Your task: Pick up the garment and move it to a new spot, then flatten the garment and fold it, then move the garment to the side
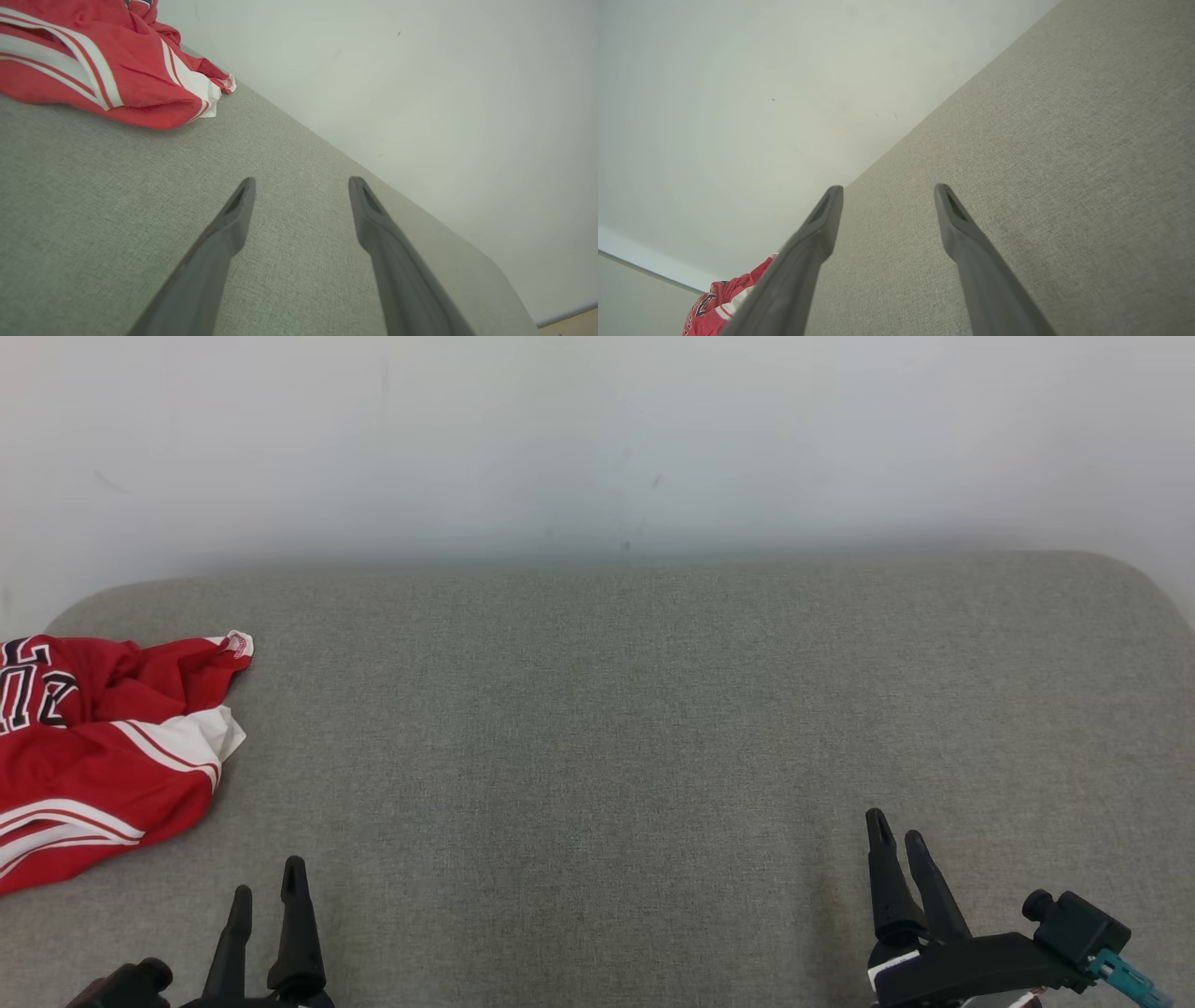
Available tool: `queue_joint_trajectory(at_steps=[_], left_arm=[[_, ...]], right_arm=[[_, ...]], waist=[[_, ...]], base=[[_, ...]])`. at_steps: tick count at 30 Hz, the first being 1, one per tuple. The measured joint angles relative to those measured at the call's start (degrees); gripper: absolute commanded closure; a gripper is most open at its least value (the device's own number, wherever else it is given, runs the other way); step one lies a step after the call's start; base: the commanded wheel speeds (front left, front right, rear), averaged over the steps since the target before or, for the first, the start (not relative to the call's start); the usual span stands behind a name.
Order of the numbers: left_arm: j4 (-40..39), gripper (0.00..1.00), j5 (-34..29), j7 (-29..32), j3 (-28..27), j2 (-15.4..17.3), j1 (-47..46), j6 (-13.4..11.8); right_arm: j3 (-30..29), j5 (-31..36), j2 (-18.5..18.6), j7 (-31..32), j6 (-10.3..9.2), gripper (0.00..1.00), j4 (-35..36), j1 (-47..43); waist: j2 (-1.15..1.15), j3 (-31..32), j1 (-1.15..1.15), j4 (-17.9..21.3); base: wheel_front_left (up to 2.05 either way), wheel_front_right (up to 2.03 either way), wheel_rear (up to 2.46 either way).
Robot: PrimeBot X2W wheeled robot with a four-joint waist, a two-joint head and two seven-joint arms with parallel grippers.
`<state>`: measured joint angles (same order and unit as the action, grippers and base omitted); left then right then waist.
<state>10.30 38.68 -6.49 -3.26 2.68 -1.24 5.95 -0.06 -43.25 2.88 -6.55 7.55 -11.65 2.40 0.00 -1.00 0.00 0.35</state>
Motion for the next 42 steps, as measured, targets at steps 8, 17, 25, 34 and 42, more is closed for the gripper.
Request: queue_joint_trajectory(at_steps=[8, 17, 25, 34, 42], left_arm=[[-0.44, 0.00, -4.48, -0.88, 0.07, 0.00, 0.07, 0.00], [-0.77, 0.00, -10.38, -2.25, -0.04, 0.02, 0.16, 0.13], [-0.97, 0.00, -15.40, -3.53, -0.32, 0.22, 0.54, 0.64], [-1.31, 0.00, -19.49, -4.63, -0.40, 0.63, 0.73, 1.13], [-1.26, 0.00, -23.07, -5.63, -1.01, 0.96, 0.73, 1.20]], right_arm=[[0.15, 4.63, 0.00, -0.89, 0.00, 0.00, 0.25, -0.04], [0.08, 10.73, 0.00, -2.20, 0.00, 0.00, 0.41, -0.15], [-0.09, 16.30, 0.00, -3.56, 0.00, 0.00, 0.49, -0.55], [-0.43, 21.61, 0.01, -4.64, 0.00, 0.00, 0.54, -0.60], [-0.67, 25.63, 0.01, -5.60, 0.00, 0.00, 0.56, -0.62]], waist=[[0.00, 0.02, 0.00, 0.06], [0.00, 0.09, 0.00, 0.16], [0.00, 0.21, 0.00, 0.21], [0.00, 0.16, 0.00, 0.22], [0.00, 0.08, 0.00, 0.18]], base=[[0.00, 0.00, 0.00], [0.00, 0.00, 0.00], [0.00, 0.00, 0.00], [0.00, 0.00, 0.00], [0.00, 0.00, 0.00]])
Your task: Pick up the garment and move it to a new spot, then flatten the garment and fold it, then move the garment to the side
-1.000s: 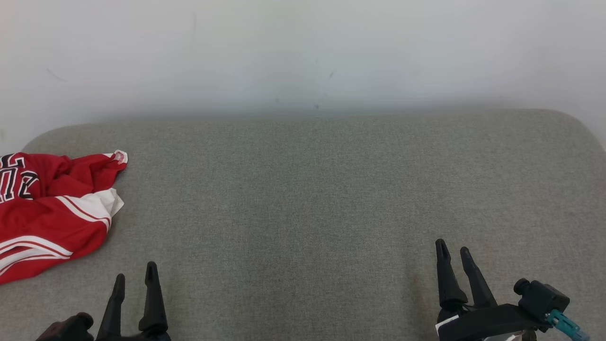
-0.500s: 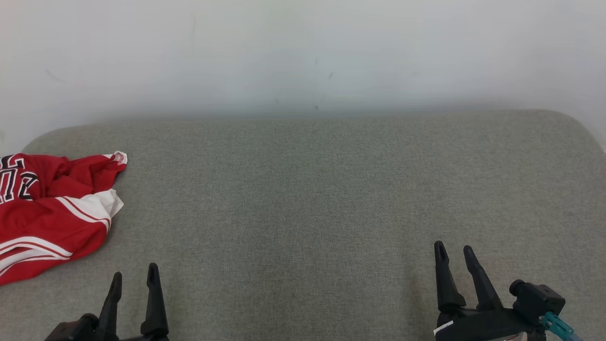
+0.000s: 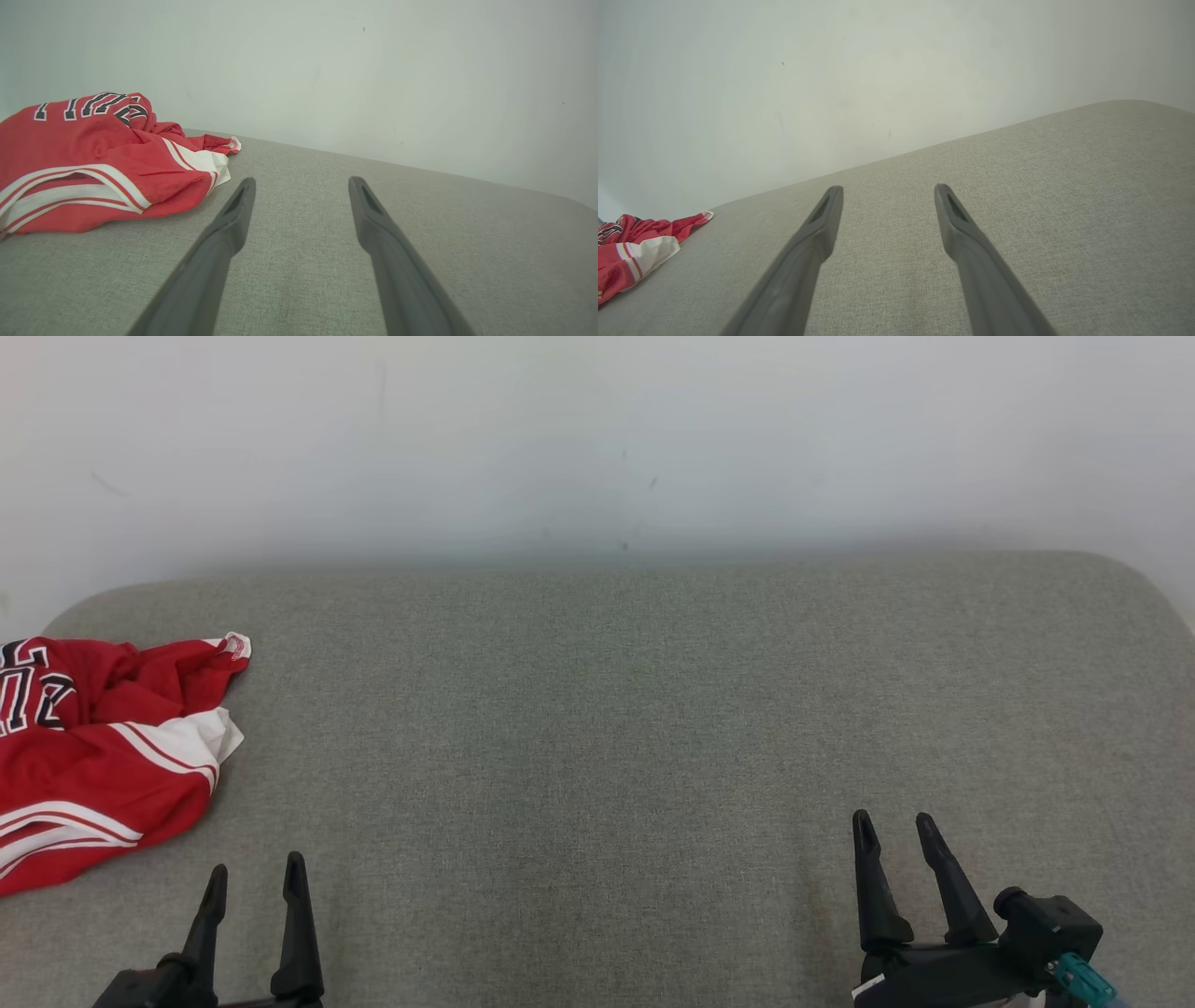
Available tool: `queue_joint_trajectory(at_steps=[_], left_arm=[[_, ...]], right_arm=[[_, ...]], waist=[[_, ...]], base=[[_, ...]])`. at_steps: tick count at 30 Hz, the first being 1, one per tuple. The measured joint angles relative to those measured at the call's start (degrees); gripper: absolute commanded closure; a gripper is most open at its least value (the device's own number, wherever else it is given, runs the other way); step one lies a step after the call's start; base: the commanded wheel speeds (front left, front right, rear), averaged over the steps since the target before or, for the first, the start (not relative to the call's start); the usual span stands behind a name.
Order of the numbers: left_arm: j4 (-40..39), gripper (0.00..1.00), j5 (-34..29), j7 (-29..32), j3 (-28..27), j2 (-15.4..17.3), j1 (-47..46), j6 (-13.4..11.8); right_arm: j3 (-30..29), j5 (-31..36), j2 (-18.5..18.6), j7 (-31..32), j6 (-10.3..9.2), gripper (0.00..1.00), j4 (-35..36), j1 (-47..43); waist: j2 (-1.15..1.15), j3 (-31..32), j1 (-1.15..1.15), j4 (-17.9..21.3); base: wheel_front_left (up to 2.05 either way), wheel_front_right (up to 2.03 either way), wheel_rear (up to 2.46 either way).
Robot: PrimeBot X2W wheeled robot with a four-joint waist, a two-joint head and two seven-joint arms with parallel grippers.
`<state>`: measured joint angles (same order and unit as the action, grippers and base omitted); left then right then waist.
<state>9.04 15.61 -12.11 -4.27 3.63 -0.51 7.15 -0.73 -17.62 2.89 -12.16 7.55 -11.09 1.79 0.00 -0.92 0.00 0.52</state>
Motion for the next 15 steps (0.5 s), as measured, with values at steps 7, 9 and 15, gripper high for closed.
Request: queue_joint_trajectory(at_steps=[7, 9, 15], left_arm=[[0.44, 0.00, -3.21, -0.91, -0.96, 0.11, 0.20, 0.18], [0.66, 0.00, -3.98, -1.00, -1.07, 0.14, 0.29, 0.35], [0.90, 0.00, -6.64, -1.69, -1.52, 0.23, 0.27, 0.35]], right_arm=[[-0.08, 3.26, 0.00, -0.82, 0.00, 0.00, -0.13, -0.04], [-0.10, 4.16, 0.00, -1.03, 0.00, 0.00, -0.23, -0.05], [-0.14, 6.73, 0.00, -1.64, 0.00, 0.00, -0.77, -0.05]], waist=[[0.00, 0.06, 0.00, 0.09], [0.00, 0.07, 0.00, 0.08], [0.00, 0.01, 0.00, 0.00]], base=[[0.00, 0.00, 0.00], [0.00, 0.00, 0.00], [0.00, 0.00, 0.00]])
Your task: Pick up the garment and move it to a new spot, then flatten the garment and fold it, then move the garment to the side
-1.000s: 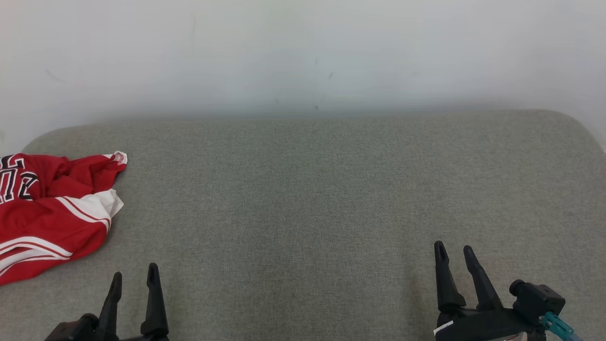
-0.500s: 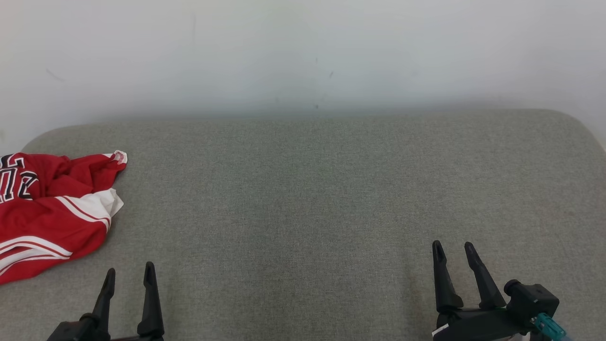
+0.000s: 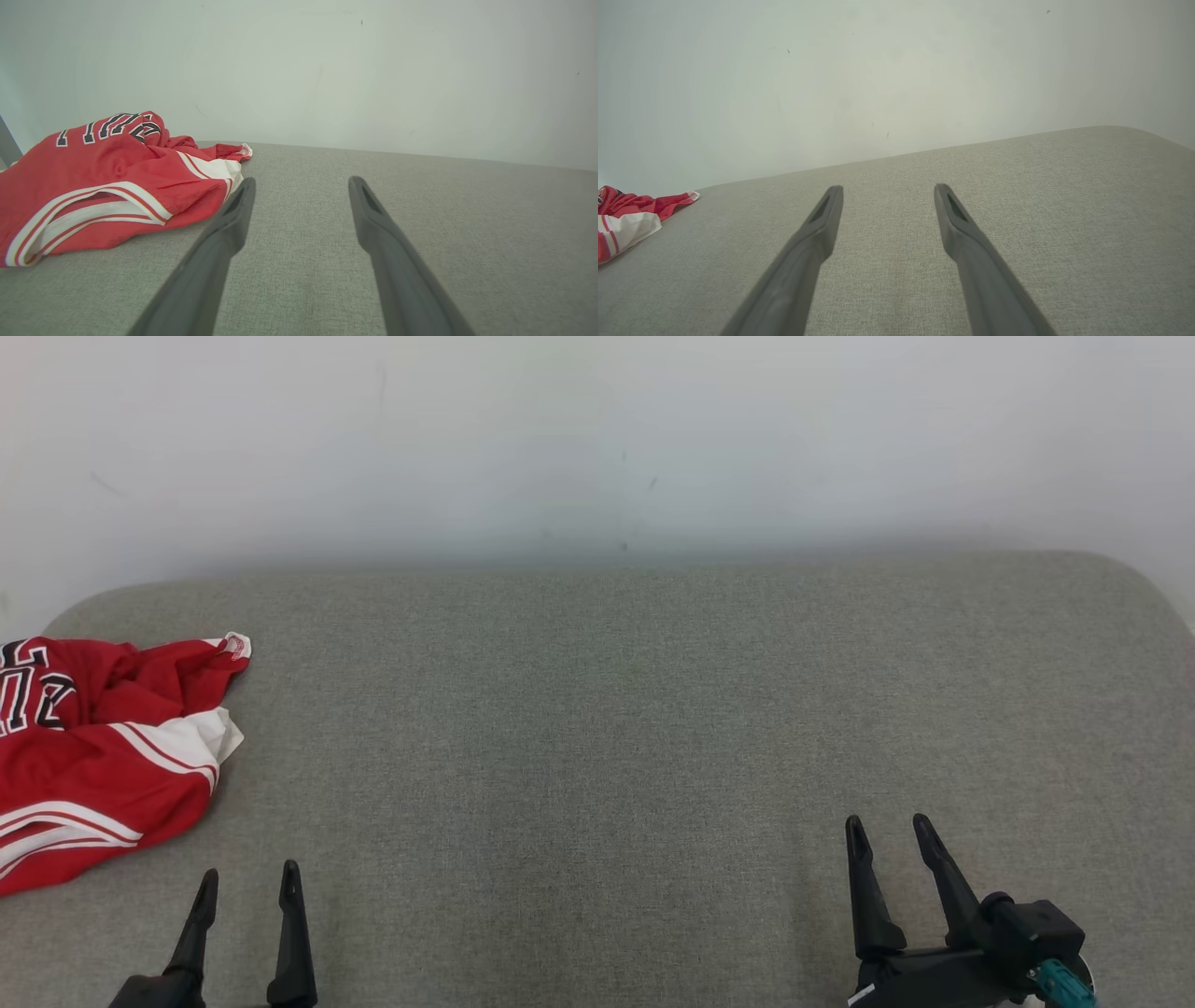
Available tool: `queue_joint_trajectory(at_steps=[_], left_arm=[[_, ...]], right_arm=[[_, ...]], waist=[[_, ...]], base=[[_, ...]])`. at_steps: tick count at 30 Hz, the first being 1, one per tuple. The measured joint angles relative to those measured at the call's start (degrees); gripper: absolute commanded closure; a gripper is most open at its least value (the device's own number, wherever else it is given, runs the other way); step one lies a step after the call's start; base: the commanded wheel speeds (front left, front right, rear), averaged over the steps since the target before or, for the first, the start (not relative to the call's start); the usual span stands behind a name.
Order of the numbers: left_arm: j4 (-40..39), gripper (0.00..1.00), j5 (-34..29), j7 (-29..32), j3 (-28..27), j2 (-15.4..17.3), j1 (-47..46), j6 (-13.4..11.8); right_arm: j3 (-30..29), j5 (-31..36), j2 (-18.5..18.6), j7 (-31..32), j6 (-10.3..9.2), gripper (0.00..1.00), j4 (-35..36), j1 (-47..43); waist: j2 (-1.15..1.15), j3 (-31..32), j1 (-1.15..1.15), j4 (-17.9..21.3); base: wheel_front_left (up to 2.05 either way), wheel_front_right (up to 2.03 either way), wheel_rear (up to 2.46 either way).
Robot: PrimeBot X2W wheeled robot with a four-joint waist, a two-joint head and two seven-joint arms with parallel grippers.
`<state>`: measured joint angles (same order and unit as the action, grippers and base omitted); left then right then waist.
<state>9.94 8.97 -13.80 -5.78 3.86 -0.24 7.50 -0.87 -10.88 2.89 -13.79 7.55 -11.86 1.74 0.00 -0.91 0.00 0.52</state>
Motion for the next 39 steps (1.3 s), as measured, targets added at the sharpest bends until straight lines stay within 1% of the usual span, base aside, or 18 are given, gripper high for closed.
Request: queue_joint_trajectory(at_steps=[12, 25, 39], left_arm=[[0.99, 0.00, -4.39, -1.24, -0.24, 0.23, -0.20, 0.01], [2.49, 0.00, -2.88, -1.24, -0.03, 0.66, -0.27, 0.01], [2.23, 0.00, -3.41, -1.24, -0.03, 0.87, -0.26, 0.01]], right_arm=[[-0.13, 4.61, 0.01, -1.23, 0.00, 0.00, -0.98, 0.10], [-1.00, 3.80, 0.01, -1.34, 0.00, 0.00, -2.03, 0.34], [-0.99, 3.47, 0.02, -1.34, 0.00, 0.00, -3.72, 0.37]], waist=[[0.00, -0.07, 0.00, -0.04], [0.00, 0.34, 0.00, -0.10], [0.00, 0.78, 0.00, -0.29]], base=[[0.00, 0.00, 0.00], [0.00, 0.00, 0.00], [0.00, 0.00, 0.00]])
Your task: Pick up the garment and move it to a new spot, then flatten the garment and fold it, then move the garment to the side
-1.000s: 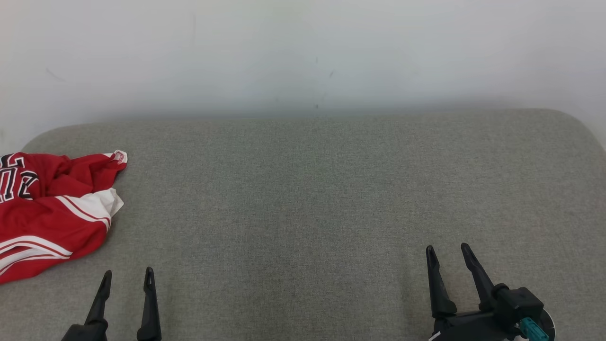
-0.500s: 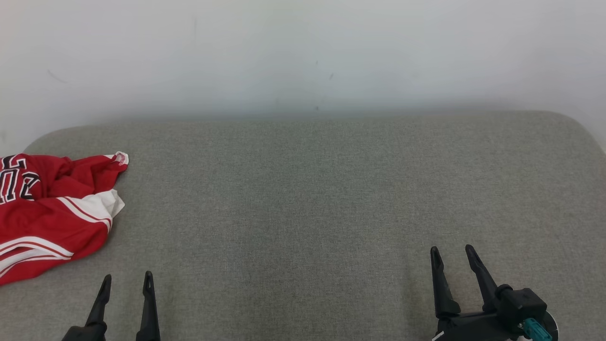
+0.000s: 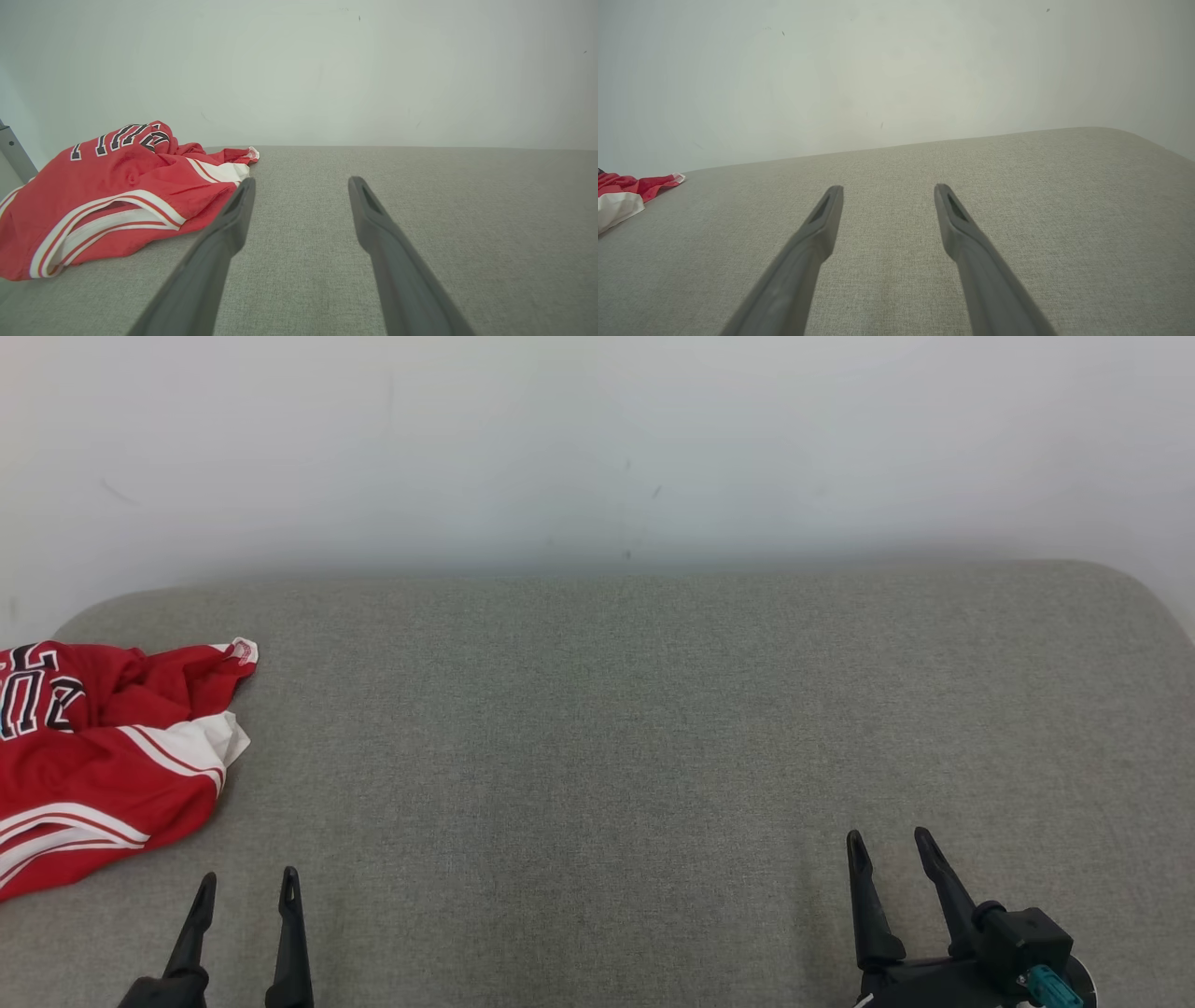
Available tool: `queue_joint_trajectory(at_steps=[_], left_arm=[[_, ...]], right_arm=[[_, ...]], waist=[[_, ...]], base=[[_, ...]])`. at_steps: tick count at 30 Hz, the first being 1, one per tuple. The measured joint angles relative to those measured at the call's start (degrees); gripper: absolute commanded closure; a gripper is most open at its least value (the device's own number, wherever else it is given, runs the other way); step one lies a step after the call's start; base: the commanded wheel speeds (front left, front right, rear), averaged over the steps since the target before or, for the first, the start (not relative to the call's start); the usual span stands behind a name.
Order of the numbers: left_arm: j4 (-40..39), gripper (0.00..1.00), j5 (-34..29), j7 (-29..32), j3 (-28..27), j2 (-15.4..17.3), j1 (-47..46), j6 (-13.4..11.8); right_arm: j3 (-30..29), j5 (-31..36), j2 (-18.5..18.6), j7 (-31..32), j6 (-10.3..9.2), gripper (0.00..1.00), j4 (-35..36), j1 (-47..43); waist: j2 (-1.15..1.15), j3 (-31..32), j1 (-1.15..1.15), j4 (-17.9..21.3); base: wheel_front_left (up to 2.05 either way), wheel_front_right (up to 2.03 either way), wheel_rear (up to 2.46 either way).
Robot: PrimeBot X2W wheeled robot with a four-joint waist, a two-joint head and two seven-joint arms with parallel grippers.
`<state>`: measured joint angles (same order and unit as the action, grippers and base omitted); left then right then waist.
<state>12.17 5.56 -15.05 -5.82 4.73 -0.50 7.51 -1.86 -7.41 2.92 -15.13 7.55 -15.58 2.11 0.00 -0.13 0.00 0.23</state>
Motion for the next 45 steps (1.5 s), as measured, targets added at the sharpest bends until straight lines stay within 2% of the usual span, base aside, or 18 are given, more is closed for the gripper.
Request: queue_joint_trajectory(at_steps=[14, 36, 45], left_arm=[[0.18, 0.00, -0.11, 0.08, 0.12, -0.27, 0.15, -0.46], [-1.29, 0.00, 1.37, 3.78, 1.16, -0.19, 0.26, -1.78], [-1.03, 0.00, 1.85, 3.80, 1.47, 0.18, 0.31, -1.97]], right_arm=[[0.47, 0.03, 0.00, 0.00, 0.00, 0.00, -0.43, 0.27], [0.60, 0.38, 0.00, 0.00, 0.00, 0.00, -2.20, 0.98], [0.42, 0.08, 0.00, -0.01, 0.00, 0.00, -3.00, 0.94]], waist=[[0.00, 0.27, 0.00, -0.07], [0.00, 0.50, 0.00, -0.01], [0.00, 0.51, 0.00, -1.10]], base=[[0.00, 0.00, 0.00], [0.00, 0.00, 0.00], [0.00, 0.00, 0.00]])
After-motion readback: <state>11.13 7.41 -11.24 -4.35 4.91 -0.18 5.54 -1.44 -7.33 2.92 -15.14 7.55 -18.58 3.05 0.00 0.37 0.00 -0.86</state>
